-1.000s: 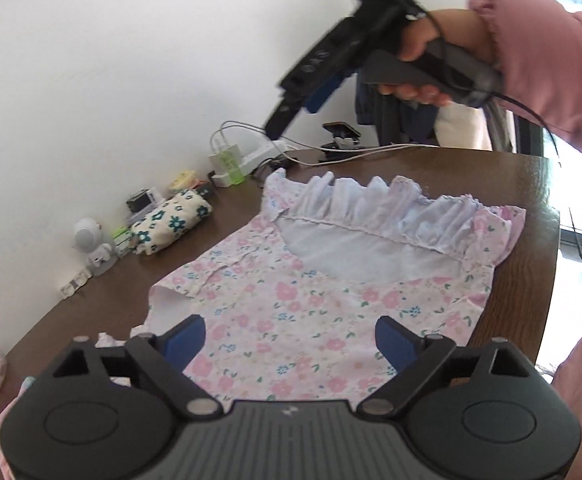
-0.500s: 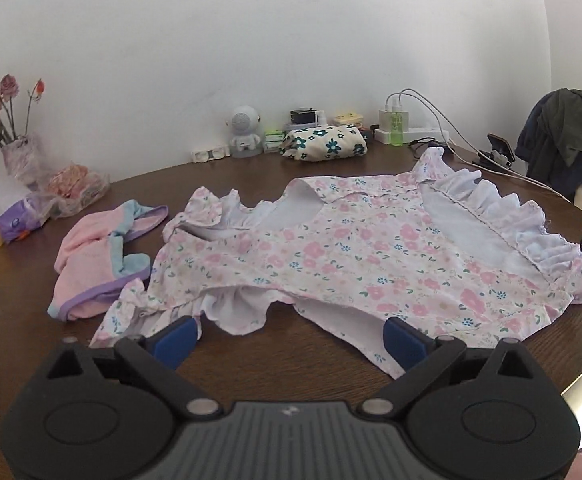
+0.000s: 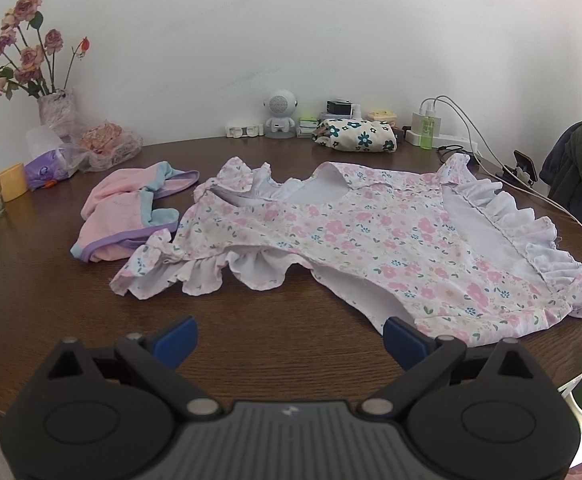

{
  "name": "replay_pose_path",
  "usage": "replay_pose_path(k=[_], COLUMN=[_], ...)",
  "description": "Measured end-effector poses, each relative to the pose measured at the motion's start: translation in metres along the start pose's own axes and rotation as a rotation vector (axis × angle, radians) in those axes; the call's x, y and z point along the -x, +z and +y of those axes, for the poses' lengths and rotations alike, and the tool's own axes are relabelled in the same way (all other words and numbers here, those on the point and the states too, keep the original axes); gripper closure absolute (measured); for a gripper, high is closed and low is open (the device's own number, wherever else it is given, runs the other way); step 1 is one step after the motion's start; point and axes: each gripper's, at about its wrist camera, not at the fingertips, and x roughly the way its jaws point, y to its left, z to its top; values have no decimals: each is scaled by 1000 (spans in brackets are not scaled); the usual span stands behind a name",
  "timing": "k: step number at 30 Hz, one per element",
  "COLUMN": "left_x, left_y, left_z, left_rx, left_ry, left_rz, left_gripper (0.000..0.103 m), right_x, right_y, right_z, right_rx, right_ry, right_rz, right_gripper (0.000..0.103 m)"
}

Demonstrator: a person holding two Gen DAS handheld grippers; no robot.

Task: Fold clothes

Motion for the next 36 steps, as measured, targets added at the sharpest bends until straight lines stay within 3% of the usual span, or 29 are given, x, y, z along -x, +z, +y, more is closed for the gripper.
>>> replay_pose_path(k=[2, 8, 13, 18, 21, 28, 30, 34, 36], left_x=[0, -2, -4, -10, -15, -27, -30, -39, -41], left_y=[-1, 3, 7, 4, 0, -10, -11, -9, -11], left_z=[-2, -20, -34, -55, -70, -105, -107, -109, -109], left_rx=[-12, -215, -383, -584, -716, -1024, -1060, -1130, -1159], left_ry=[-12, -80, -138, -188, -215, -277, -274, -269, -282], left_rz=[2, -22, -43, -50, -49, -45, -45, -30, -27], left_gripper=[3, 3, 3, 7, 10, 25, 31, 59, 67], right_x=[-1, 0, 4, 5, 0, -11, -14, -20, -22], right_y=[-1, -2, 4, 11, 14, 13, 12, 12, 13], right_z=[0, -4, -11, -11, -15, -24, -26, -30, -33], right_rx=[-4, 17, 290, 679, 762, 844, 851, 856, 855], right_ry=[0, -2, -48, -30, -17, 26, 40, 56, 56], right_rz=[3, -38, -74, 30, 88, 149, 162, 186, 195], right_gripper=[0, 0, 0, 1, 7, 24, 28, 46, 50])
